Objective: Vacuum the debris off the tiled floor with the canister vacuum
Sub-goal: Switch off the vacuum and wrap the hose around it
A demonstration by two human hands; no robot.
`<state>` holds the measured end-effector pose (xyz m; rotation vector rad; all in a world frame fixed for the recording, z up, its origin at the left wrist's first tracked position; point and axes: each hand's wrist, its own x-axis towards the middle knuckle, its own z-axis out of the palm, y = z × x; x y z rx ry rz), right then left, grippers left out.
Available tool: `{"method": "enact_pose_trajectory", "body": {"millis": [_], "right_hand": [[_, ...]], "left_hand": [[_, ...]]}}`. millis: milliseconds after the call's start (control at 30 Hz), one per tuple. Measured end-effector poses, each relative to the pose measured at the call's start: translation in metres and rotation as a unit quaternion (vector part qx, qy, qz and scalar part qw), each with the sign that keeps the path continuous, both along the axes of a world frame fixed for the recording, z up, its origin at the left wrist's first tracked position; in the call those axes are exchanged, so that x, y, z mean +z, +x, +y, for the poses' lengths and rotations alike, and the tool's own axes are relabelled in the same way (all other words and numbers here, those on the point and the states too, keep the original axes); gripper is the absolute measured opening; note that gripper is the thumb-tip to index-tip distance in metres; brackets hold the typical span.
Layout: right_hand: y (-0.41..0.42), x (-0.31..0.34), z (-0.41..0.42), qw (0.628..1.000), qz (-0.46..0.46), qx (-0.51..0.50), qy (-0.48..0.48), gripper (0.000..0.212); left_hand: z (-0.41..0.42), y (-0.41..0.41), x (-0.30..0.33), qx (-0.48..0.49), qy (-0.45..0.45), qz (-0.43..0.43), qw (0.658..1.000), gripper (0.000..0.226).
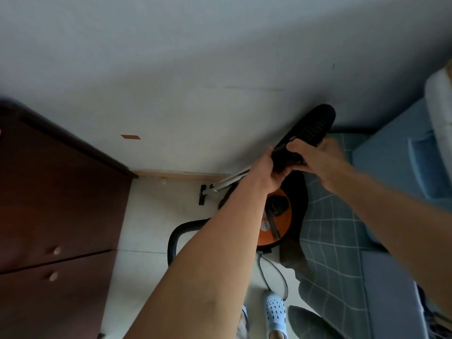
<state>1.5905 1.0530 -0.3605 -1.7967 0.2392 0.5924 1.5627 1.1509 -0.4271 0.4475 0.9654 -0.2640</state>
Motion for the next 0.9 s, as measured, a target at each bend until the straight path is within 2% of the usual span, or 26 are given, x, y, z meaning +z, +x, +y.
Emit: {"method": "enact_pose_trajectory", "body": {"millis": [100, 233, 533, 667, 900], "right_hand": [[0.002, -0.003, -0.004, 0.998, 0.012, -0.053, 0.014, 0.010], [0.008, -0.007, -0.005, 0.992, 0.043, -0.117, 0.037, 0.034], [0.009, -0.009, -0.002, 0.981, 0.087, -0.156, 0.071, 0.056], [0.008, -0.011, -0.001, 0.976, 0.095, -0.176, 0.090, 0.063], [0.004, -0.015, -0.001, 0.971, 0.103, -0.196, 0.088, 0.059]], "left_hand": [[-0.007, 0.009, 0.001, -0.008, 0.006, -0.008, 1.000, 0.042], [-0.010, 0.014, 0.000, -0.020, 0.011, -0.005, 1.000, 0.034], [-0.009, 0.015, 0.000, -0.025, 0.020, 0.007, 0.999, 0.028], [-0.008, 0.013, -0.001, -0.018, 0.025, 0.017, 0.999, 0.033], [-0.010, 0.014, -0.007, -0.012, 0.031, 0.021, 0.999, 0.045]]}}
